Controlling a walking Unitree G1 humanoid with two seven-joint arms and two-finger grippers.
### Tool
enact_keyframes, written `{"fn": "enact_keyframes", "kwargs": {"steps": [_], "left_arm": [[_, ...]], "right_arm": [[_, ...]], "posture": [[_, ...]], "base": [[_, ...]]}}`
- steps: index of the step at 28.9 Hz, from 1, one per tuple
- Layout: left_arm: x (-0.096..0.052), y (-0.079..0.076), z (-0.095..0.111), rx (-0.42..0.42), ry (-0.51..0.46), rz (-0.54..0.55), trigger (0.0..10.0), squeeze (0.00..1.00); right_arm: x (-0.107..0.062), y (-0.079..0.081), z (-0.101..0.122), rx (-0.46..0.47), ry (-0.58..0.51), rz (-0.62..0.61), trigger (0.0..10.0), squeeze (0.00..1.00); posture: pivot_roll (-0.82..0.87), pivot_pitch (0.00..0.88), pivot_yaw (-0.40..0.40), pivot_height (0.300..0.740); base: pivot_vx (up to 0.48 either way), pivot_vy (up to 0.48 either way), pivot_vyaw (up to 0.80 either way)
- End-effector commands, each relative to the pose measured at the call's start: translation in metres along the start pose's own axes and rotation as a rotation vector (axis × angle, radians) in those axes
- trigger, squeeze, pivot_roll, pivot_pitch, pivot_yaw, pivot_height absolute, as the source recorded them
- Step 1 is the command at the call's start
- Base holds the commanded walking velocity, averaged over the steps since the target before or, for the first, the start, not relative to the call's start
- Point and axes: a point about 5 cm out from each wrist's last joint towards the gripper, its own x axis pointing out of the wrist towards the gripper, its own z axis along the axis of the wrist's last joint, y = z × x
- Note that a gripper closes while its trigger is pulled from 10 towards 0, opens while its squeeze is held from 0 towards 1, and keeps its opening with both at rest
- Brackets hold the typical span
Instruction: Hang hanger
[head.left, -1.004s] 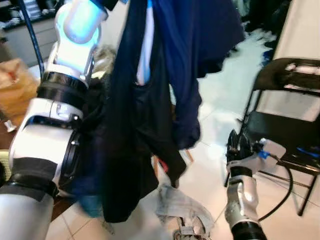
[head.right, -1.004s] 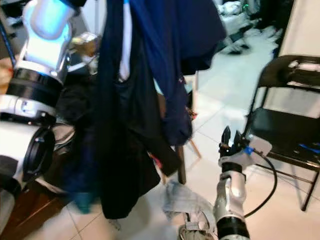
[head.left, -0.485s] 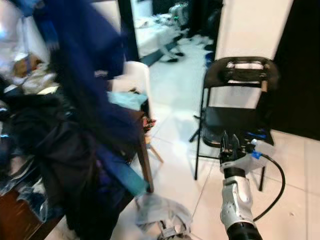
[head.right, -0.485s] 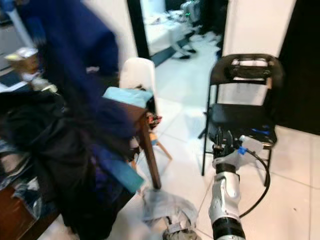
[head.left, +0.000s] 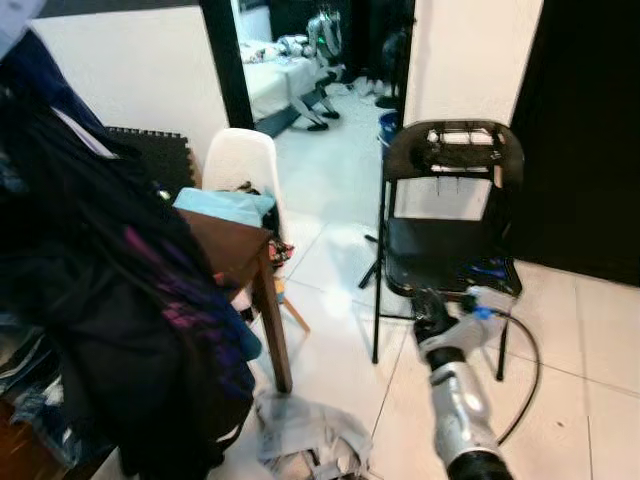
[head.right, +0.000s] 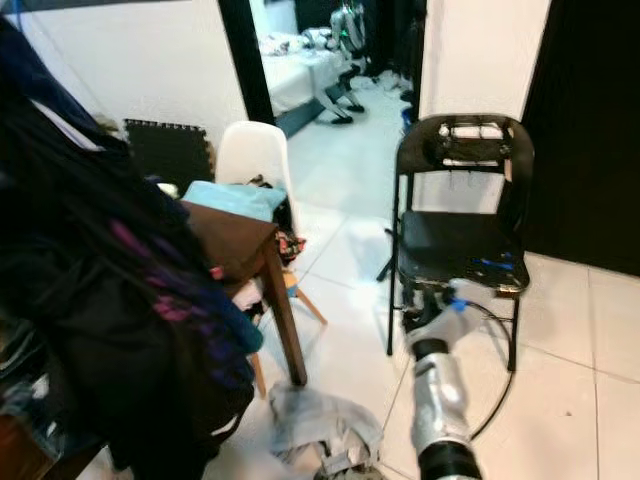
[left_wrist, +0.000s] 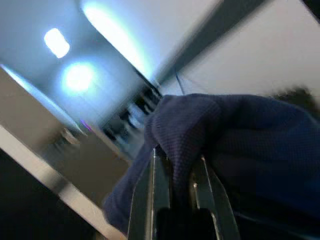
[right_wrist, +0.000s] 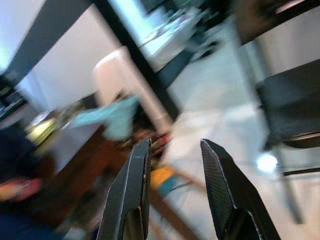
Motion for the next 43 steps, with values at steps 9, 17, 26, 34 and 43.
{"fn": "enact_keyframes", "kwargs": {"steps": [9,17,26,34,43], "left_arm": [[-0.008,-0.036,-0.025,-0.083,0.113,-0.152,10.0,0.00],[-0.016,-0.067,-0.029,0.000,0.117,-0.328,10.0,0.00],[-0.029,-0.041,-0.076,0.135,0.272,-0.173,10.0,0.00],[-0.039,-0.017,-0.093,0.291,0.370,-0.187,10.0,0.00],[-0.058,-0.032,-0.114,0.128,0.463,-0.230,10.0,1.00]], "right_arm": [[-0.003,-0.001,-0.007,0.009,0.052,0.021,10.0,0.00],[-0.003,0.001,-0.009,0.015,0.081,0.037,10.0,0.00],[-0.005,0.002,-0.013,0.005,0.123,0.077,10.0,0.00],[-0.005,0.005,-0.014,-0.006,0.153,0.129,10.0,0.00],[-0.004,0.012,-0.018,0.000,0.187,0.162,10.0,0.00]], "posture": [[0.10,0.000,0.071,0.740],[0.09,0.000,0.080,0.740],[0.10,0.015,0.056,0.740],[0.12,0.043,0.012,0.740],[0.11,0.062,0.002,0.740]], "base": [[0.000,0.000,0.00],[0.000,0.000,0.00],[0.000,0.000,0.00],[0.000,0.000,0.00],[0.000,0.000,0.00]]}}
